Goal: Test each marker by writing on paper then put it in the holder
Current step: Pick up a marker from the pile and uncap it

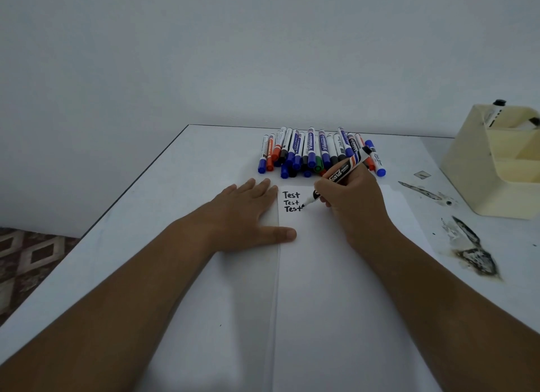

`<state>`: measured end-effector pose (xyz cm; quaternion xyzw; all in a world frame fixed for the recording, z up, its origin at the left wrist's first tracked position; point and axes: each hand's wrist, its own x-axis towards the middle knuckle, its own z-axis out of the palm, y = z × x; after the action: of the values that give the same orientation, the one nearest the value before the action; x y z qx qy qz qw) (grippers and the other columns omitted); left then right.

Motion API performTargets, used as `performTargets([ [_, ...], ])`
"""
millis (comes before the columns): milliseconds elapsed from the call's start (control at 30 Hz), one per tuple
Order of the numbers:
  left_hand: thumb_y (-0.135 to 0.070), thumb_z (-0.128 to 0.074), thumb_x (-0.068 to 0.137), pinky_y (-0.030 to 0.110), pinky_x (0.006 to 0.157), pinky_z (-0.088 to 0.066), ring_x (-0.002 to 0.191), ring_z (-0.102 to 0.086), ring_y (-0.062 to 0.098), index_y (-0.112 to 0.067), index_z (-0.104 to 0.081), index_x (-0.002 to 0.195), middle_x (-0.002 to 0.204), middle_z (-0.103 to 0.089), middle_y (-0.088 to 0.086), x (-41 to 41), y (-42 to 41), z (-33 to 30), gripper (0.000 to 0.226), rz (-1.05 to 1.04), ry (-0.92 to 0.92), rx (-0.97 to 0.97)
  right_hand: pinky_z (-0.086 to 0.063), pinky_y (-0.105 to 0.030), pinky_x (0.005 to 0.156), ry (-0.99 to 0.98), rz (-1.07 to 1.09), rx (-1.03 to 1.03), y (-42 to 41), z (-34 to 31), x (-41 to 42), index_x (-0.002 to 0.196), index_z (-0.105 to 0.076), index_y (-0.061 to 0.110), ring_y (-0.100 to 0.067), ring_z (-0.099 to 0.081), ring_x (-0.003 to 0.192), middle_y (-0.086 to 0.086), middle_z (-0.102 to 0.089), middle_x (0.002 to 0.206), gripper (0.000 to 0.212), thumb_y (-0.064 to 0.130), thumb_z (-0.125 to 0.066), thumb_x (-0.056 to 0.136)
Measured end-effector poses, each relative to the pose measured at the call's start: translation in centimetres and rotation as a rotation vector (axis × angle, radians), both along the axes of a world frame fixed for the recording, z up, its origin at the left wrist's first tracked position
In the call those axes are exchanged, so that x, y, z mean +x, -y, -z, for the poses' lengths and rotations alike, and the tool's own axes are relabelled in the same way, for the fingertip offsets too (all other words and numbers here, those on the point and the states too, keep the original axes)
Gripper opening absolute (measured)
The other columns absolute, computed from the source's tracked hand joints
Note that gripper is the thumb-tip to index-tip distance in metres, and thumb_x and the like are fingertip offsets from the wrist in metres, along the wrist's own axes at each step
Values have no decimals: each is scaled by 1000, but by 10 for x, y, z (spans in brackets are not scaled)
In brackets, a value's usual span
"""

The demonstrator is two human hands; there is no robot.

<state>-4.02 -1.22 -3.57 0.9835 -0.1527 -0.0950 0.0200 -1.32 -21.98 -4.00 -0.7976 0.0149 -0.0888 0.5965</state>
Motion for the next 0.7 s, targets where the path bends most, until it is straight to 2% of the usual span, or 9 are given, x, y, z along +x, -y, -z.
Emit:
performTargets([
  [167,-95,-24,69,37,125,-3,153,7,9,-29,0,160,166,8,-10,0,0,0,115,-13,6,-39,-59,-47,74,15,-16,153,2,-1,1,90,-67,9,-22,-62,69,-17,-71,80,8,12,-72,84],
  [300,-97,-29,64,39,125,-11,152,2,6,-35,-3,159,166,4,-16,-2,1,-4,117,-69,16,-127,-55,-35,67,17,-28,237,3,-3,0,87,-66,7,-22,-60,68,-16,-71,76,5,8,-71,87],
  [367,-95,-31,63,37,123,-17,152,-6,4,-37,-11,159,165,-3,-18,-5,4,-9,114,-97,56,-166,-55,-31,64,16,-32,283,4,-3,0,88,-66,7,-21,-61,67,-14,-70,76,5,6,-71,87],
  [433,-95,-31,62,37,117,-29,147,-25,6,-40,-33,153,161,-24,-20,-6,6,-14,106,-134,154,-203,-56,-30,63,13,-28,315,4,-3,1,86,-66,10,-19,-63,66,-11,-71,75,6,6,-71,87],
  [467,-95,-30,62,36,109,-40,138,-42,7,-41,-51,142,151,-44,-19,-6,7,-16,99,-162,220,-227,-56,-30,63,11,-25,327,5,-3,0,84,-66,12,-19,-63,66,-10,-71,74,9,6,-71,87],
  [500,-97,-30,61,34,95,-49,119,-58,9,-39,-67,121,129,-64,-16,-6,7,-17,91,-191,292,-250,-57,-30,63,10,-25,339,5,-3,0,83,-65,14,-19,-63,66,-8,-71,74,11,6,-71,87],
  [533,-98,-28,59,32,78,-52,95,-65,10,-34,-74,96,99,-73,-12,-6,7,-18,86,-220,359,-257,-57,-30,63,8,-25,350,4,-3,0,82,-65,15,-18,-64,66,-7,-71,73,12,5,-71,87],
  [600,-98,-25,58,29,59,-45,64,-60,11,-23,-64,66,62,-63,-6,-7,7,-18,85,-264,434,-231,-57,-30,63,7,-24,370,5,-3,0,83,-64,16,-18,-64,66,-5,-71,72,13,5,-71,87],
  [700,-92,-36,68,30,56,-42,60,-54,13,-22,-55,70,60,-57,-5,-9,5,-16,72,-267,446,-281,-56,-30,63,0,-18,390,6,-3,1,84,-65,16,-19,-65,67,-8,-73,76,12,7,-72,87],
])
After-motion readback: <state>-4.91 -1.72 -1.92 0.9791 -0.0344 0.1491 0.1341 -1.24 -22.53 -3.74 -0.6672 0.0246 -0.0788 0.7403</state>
